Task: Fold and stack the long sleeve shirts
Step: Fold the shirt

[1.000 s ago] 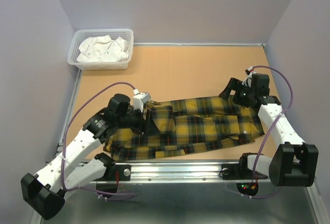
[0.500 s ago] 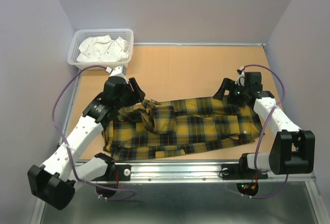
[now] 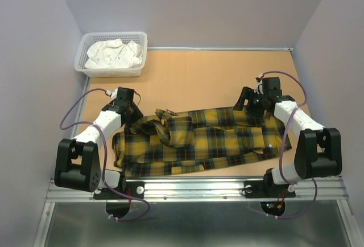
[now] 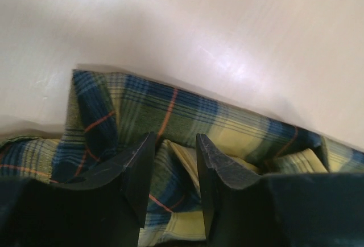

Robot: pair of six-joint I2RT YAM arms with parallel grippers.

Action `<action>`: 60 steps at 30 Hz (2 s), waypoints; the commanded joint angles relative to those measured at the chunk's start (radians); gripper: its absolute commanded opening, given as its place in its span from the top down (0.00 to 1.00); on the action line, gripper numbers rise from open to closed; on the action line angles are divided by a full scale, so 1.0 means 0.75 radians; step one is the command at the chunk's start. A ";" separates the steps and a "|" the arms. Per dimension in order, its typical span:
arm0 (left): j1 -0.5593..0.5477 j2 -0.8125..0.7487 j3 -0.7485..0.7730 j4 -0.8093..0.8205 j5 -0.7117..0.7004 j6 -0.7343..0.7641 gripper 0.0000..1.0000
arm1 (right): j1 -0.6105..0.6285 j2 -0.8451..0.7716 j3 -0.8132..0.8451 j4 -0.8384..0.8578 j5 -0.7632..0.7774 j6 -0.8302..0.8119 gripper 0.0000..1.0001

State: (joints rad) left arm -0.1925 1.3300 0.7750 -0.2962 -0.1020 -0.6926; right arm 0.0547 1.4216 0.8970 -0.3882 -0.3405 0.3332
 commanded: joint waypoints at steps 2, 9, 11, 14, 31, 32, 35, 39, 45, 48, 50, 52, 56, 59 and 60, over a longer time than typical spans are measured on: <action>0.058 0.024 -0.035 -0.008 -0.109 -0.062 0.55 | 0.015 0.056 0.027 0.031 0.163 0.112 0.23; 0.119 0.153 -0.033 0.061 -0.028 -0.042 0.57 | 0.013 0.174 -0.010 0.074 0.376 0.171 0.29; 0.130 0.208 -0.017 0.084 -0.007 -0.036 0.58 | 0.013 0.213 -0.006 0.108 0.417 0.188 0.30; 0.152 0.284 0.030 0.111 0.017 -0.032 0.58 | 0.003 0.293 0.015 0.153 0.450 0.208 0.30; 0.236 0.412 0.368 0.188 0.222 0.027 0.54 | -0.030 0.555 0.483 0.229 0.275 0.026 0.28; 0.236 0.373 0.345 0.192 0.220 0.038 0.52 | -0.022 0.527 0.479 0.229 0.236 0.006 0.27; 0.236 0.205 0.251 0.205 0.204 0.093 0.39 | 0.027 0.408 0.477 0.231 0.072 -0.076 0.25; 0.236 -0.059 0.147 0.215 0.147 0.236 0.26 | 0.093 0.346 0.532 0.229 -0.104 -0.062 0.19; 0.236 -0.309 0.008 0.256 0.065 0.406 0.01 | 0.279 0.438 0.663 0.225 -0.252 0.010 0.16; 0.236 -0.386 -0.029 0.256 0.064 0.453 0.01 | 0.375 0.518 0.728 0.229 -0.262 0.051 0.15; 0.236 -0.450 -0.060 0.268 0.056 0.471 0.01 | 0.442 0.553 0.751 0.229 -0.252 0.067 0.15; 0.236 -0.505 -0.090 0.288 0.040 0.480 0.01 | 0.485 0.602 0.786 0.229 -0.268 0.079 0.15; 0.236 -0.552 -0.180 0.321 0.036 0.502 0.01 | 0.581 0.663 0.829 0.229 -0.274 0.094 0.16; 0.232 -0.567 -0.215 0.364 0.046 0.504 0.01 | 0.647 0.682 0.833 0.231 -0.268 0.108 0.24; 0.230 -0.567 -0.211 0.370 0.034 0.506 0.01 | 0.669 0.670 0.821 0.231 -0.264 0.104 0.35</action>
State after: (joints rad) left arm -0.0177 0.9226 0.6296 -0.0856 -0.0544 -0.3447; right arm 0.5129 1.9450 1.4448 -0.2348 -0.5262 0.3973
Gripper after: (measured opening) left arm 0.986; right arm 0.810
